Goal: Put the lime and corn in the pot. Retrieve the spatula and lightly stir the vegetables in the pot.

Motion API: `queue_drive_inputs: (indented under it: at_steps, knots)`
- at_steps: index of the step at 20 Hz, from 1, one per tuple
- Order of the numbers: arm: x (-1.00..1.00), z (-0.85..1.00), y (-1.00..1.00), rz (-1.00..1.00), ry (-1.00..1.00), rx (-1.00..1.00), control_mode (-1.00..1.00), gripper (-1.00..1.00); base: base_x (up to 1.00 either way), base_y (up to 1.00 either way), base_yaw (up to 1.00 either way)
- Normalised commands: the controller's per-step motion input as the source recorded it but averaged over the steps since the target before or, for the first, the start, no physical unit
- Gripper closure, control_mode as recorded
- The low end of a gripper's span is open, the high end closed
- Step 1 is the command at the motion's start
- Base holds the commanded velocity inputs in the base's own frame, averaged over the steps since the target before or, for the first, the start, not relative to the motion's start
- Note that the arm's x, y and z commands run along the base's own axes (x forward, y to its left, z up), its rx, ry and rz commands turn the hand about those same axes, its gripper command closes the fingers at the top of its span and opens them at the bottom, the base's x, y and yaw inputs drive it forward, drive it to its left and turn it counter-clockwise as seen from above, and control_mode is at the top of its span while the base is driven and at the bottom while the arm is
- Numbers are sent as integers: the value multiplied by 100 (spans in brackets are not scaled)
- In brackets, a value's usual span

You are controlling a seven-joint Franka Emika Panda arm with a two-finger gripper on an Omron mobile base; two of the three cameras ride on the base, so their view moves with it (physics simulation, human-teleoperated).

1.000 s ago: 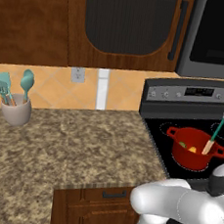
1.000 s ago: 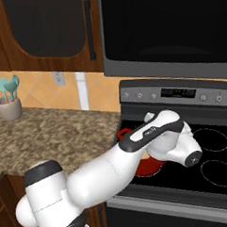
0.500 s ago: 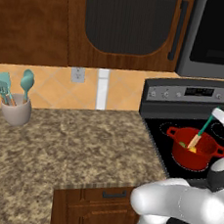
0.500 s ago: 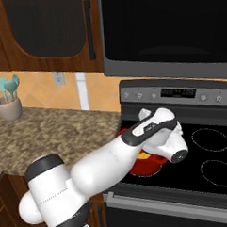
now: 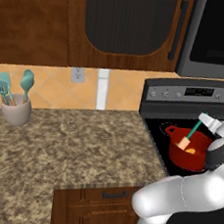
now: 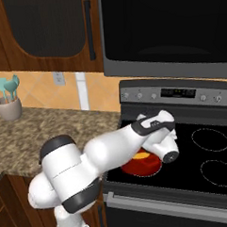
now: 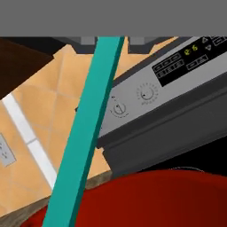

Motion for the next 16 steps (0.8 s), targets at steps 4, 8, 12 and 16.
queue_drive_inputs:
  at_steps: [4,8,12,16]
  knots:
    - [10,-39,-5,0,11,-12,-100,100,0,0,0]
    - [0,-11,-27,4,15,-24,-100,100,0,0,0]
    - [13,0,-30,22,4,-22,-100,100,0,0,0]
    - [29,0,-16,32,-11,-13,-100,100,0,0,0]
